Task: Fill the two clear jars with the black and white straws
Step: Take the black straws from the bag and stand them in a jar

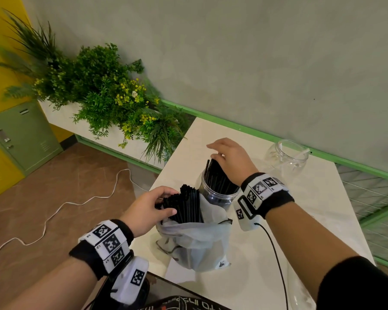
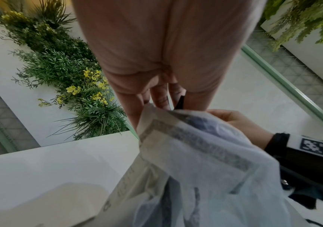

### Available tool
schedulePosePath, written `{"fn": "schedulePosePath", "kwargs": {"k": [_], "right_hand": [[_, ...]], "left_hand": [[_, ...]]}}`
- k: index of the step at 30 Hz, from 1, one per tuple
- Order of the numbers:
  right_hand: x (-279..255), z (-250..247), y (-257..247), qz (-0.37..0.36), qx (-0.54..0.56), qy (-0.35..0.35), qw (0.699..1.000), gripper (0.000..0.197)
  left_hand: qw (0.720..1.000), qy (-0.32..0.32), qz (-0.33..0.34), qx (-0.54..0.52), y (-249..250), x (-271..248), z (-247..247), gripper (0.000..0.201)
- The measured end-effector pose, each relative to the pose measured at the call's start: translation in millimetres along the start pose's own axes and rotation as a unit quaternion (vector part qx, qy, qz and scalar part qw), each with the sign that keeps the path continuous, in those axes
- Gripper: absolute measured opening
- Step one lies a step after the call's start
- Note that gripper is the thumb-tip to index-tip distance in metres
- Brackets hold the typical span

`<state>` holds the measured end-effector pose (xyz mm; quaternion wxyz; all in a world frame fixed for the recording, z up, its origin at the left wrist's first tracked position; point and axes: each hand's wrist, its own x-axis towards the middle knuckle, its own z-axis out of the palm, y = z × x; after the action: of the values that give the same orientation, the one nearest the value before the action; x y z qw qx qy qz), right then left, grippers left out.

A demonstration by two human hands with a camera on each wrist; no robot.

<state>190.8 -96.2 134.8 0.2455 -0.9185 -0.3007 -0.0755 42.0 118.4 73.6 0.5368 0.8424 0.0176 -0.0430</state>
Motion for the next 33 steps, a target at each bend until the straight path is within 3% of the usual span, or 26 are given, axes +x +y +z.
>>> {"fn": "schedulePosePath", "kwargs": {"k": [3, 8, 14, 22, 27, 31, 33], "right_hand": [[-20, -9, 3, -0.020, 0.017, 0.048, 0.998, 0.022], [-43, -7, 19, -0.048, -0.086, -0.104, 0.990, 0.042], [-37, 3, 25, -0.083, -0.050, -0.062, 0.993, 0.011], [-14, -5, 16, -0.063, -0.024, 0.007, 0.998, 0.010], [-2, 7, 11, -0.060, -0.138, -0.053, 0.987, 0.021], [-8, 8, 7, -0.095, -0.086, 0.083, 0.988, 0.018], [-16, 9, 5, -0.118, -0.063, 0.088, 0.987, 0.018]], "left_hand": [[1.000, 0.002, 0.003, -0.003, 1, 0, -1, 0.038], [1.000, 0.000, 0.001, 0.011, -2, 1, 1, 0.040], [1.000, -0.002, 0.003, 0.011, 2, 0, 2, 0.039], [1.000, 0.003, 0.006, 0.008, 2, -4, 3, 0.039], [1.000, 0.004, 0.007, 0.005, 4, -5, 4, 0.037], [1.000, 0.006, 0.008, 0.012, 3, -6, 3, 0.036], [1.000, 0.007, 0.007, 0.013, 2, -6, 2, 0.036]]}}
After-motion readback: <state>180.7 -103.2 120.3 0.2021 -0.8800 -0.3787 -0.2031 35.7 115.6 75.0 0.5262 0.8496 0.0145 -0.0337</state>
